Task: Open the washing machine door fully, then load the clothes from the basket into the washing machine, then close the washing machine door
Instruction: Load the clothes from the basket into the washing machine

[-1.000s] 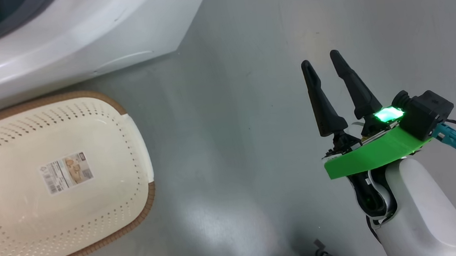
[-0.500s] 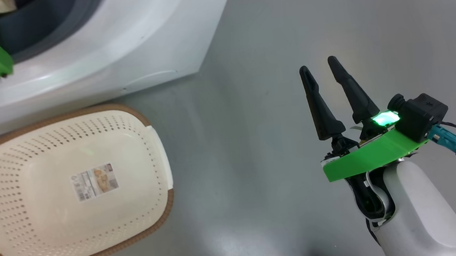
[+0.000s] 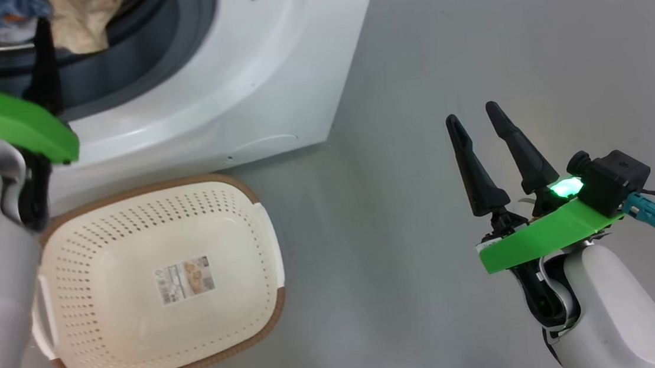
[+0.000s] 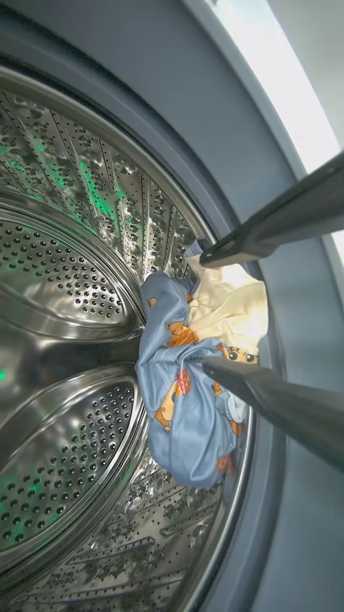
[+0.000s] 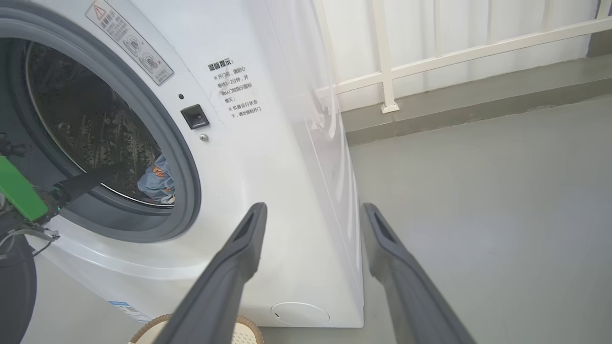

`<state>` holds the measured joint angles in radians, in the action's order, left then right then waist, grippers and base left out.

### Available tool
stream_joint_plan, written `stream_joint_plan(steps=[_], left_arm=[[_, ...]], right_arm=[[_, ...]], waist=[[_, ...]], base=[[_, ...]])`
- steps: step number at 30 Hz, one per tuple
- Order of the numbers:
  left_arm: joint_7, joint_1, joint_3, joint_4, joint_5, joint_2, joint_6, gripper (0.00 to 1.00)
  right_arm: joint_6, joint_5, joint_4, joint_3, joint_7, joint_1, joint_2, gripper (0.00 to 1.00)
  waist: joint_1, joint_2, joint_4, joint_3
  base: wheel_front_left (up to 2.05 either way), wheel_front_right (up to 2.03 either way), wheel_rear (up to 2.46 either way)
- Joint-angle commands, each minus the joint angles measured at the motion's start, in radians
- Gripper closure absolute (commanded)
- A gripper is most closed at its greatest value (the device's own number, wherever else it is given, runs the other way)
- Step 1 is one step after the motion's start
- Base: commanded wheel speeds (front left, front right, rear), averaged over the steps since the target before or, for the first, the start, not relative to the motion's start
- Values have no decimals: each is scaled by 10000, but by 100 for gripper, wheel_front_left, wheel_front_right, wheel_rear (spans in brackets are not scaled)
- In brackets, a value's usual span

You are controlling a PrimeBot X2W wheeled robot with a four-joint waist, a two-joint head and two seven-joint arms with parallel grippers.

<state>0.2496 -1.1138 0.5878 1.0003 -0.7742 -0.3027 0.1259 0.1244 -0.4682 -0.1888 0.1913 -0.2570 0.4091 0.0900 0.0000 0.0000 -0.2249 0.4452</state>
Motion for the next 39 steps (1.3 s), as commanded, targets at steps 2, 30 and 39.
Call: stream_joint_plan(steps=[2,30,39], left_arm=[[120,295,-385,-480,215,-424,-113,0],[122,6274,-3347,-5340,2175,131,-477,0],[122,7835,-4149,-6751,2993,414,-728,0]], right_arm=[[63,-58,195,195,-48,-228,5,0],[63,-316,-255,322,-48,-920,626,0],[63,-377,-343,434,-48,-1265,737,0]], waist=[[0,0,316,-385],[0,0,1819,-2430],[0,0,2049,-3062]], base=[[0,0,0],[0,0,0],[0,0,0]])
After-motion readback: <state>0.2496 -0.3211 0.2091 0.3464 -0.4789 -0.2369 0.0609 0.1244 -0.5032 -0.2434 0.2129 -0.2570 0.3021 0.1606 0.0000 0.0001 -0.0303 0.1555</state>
